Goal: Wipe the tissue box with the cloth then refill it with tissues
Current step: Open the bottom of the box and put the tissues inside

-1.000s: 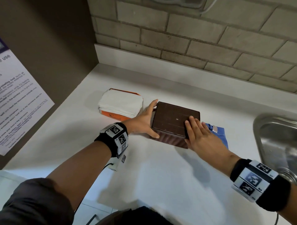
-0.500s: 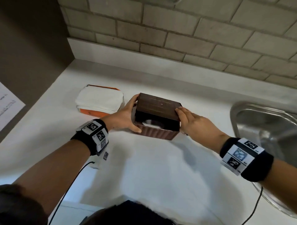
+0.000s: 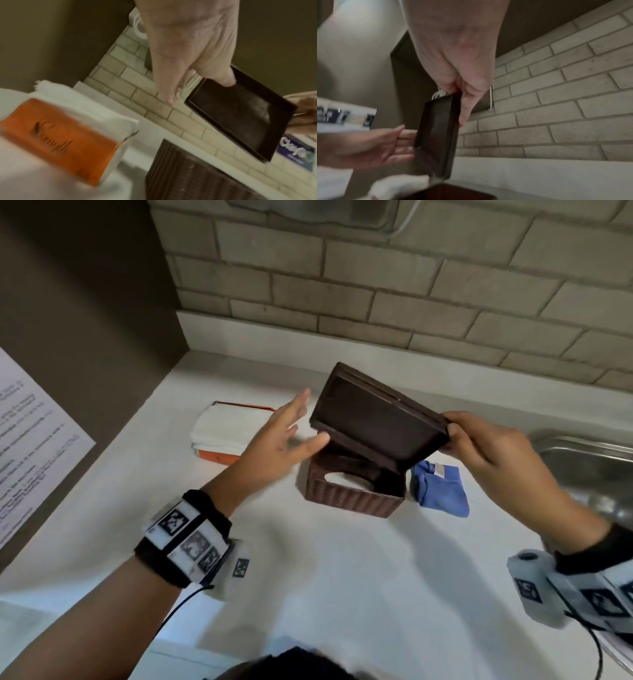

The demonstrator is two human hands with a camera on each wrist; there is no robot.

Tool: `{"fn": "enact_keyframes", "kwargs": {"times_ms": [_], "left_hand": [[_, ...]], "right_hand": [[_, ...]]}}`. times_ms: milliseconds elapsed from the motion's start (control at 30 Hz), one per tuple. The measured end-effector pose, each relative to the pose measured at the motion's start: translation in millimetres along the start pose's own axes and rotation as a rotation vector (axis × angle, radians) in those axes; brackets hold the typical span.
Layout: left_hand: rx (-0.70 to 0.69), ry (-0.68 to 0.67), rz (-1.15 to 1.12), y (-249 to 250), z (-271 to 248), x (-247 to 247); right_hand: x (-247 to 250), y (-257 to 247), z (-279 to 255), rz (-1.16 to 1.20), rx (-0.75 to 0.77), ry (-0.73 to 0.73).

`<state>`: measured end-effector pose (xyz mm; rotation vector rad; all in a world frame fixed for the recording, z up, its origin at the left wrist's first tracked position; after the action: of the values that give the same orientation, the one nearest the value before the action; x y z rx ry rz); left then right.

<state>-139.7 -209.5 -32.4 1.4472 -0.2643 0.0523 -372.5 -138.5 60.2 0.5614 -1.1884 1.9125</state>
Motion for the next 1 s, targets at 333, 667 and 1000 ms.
{"fn": "enact_keyframes", "kwargs": {"times_ms": [333,667,1000], "left_hand": [[0.128,-0.304,0.458,-39.6,-98.8,-11.9],[0.191,-0.216,0.588,-96.8,-108.0,-33.6],[0.107,-0.085,0.602,-95.5,-107.5,-27.6]], "right_hand": [[-75.1,39.9,-105.0,0.422,-0.662,-0.557],[-120.4,92.8,-145.3,0.082,-0.691,-0.379],[-119.6,77.3,-134.1,-0.409,-0.360,-0.482]]}}
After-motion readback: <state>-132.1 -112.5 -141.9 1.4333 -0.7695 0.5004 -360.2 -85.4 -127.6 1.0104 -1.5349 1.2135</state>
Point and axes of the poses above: each hand's wrist, its own z-axis towards the middle knuckle, its own x-axis out of the back of the hand, y = z × x, the point moved 10 cm from there along z, towards the middle knuckle, and after that the axes turned 15 degrees about y, right-handed, at the moved point
